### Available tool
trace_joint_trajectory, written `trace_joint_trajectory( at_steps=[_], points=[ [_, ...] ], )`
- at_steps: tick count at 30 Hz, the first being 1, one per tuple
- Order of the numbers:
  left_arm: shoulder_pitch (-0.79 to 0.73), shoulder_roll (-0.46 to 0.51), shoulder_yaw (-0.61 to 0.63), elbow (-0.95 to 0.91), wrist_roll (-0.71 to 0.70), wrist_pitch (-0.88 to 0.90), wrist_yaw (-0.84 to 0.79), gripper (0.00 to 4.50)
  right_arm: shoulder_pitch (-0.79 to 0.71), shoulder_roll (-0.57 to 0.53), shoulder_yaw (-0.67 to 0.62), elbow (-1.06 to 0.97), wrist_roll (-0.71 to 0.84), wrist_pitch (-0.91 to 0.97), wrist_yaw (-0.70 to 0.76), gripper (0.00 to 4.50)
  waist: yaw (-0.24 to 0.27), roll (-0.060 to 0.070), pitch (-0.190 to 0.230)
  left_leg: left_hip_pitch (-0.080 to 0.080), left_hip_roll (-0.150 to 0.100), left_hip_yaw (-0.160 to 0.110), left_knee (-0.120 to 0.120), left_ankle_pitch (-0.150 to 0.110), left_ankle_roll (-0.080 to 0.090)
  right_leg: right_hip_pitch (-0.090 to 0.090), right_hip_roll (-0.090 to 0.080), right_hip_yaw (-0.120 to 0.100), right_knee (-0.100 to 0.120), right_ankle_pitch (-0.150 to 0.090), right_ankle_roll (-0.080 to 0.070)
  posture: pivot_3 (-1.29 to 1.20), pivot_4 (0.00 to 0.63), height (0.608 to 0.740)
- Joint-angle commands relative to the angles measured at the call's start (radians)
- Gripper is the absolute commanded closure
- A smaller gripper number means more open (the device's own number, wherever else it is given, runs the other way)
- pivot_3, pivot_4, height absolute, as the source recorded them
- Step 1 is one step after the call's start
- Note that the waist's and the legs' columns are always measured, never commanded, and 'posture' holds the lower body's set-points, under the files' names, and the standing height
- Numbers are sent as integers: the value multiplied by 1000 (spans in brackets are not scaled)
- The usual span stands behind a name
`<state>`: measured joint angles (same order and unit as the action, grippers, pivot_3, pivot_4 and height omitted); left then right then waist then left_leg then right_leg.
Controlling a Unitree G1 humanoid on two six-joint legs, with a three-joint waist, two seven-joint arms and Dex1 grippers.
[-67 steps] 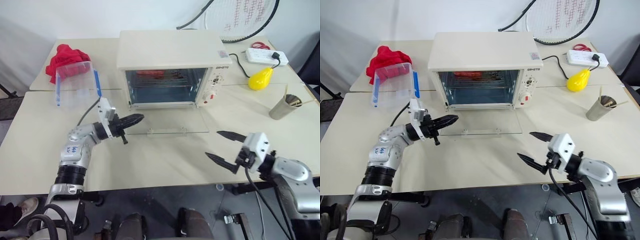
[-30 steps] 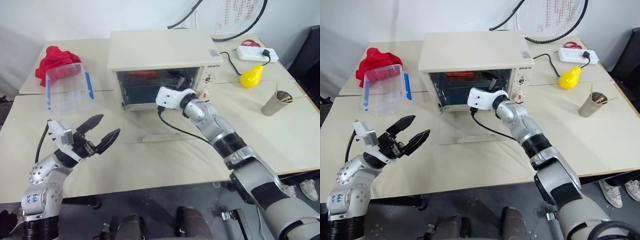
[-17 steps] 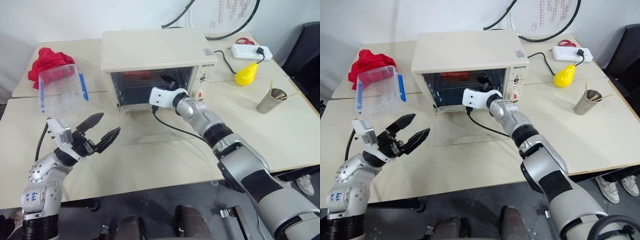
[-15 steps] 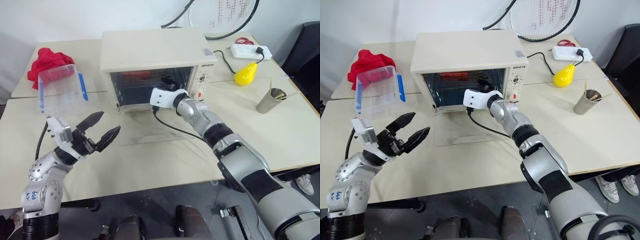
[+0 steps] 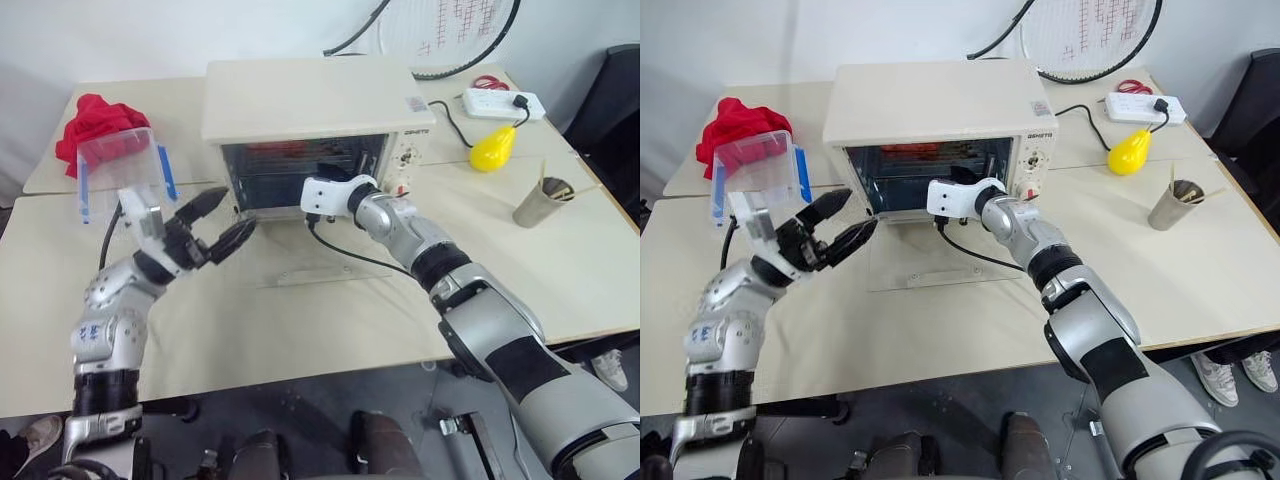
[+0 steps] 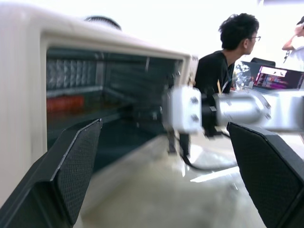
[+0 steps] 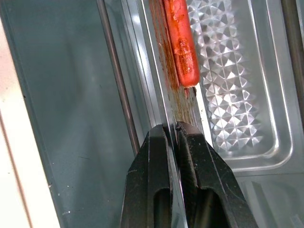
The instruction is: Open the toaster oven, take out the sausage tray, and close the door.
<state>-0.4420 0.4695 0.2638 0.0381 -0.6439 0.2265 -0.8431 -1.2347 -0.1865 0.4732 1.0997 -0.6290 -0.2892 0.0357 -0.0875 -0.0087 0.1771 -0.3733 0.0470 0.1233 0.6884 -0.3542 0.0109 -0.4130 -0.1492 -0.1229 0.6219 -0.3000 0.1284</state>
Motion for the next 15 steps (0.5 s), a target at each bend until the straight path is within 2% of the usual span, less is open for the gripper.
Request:
trace_joint_trajectory(
  at_steps=[1, 9, 15],
  points=[
    [-51, 1, 8, 47, 7, -16, -6, 0, -40, -15, -29, -74, 22, -28, -14, 4479, -2, 0, 0, 0, 0, -1, -1, 0, 0, 0, 0, -1, 0, 0, 0, 0, 150, 740],
    [-180, 7, 28, 153, -2, 6, 16, 0, -21, -30, -26, -128, 18, -41, 20, 4479, -3, 0, 0, 0, 0, -3, -3, 0, -1, 0, 0, -4, 0, 0, 0, 0, 150, 740],
    [-207, 33, 27, 201, 5, 38, 0, 0, 14, -52, -31, -219, 23, -37, 62, 4479, -5, 0, 0, -1, 0, -4, -4, 0, -1, 0, 0, -6, 0, 0, 0, 0, 150, 740]
  ],
)
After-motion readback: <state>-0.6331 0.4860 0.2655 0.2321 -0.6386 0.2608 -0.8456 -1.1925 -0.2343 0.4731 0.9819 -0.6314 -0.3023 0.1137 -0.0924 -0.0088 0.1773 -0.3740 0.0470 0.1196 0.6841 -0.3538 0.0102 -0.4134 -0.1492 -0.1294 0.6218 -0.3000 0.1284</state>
